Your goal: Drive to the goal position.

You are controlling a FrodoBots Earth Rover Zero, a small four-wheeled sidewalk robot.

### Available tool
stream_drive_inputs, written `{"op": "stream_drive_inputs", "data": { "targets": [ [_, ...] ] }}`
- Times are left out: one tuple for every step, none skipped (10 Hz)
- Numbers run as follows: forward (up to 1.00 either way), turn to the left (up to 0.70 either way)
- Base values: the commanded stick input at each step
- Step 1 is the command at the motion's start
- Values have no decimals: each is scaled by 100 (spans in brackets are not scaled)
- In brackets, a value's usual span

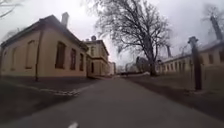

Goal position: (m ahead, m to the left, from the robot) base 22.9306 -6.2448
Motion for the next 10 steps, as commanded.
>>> {"op": "stream_drive_inputs", "data": {
  "targets": [
    [100,0],
    [100,0],
    [100,0],
    [100,0],
    [100,-14],
    [100,-40],
    [100,-40],
    [100,-40],
    [100,-40],
    [100,0]
  ]
}}
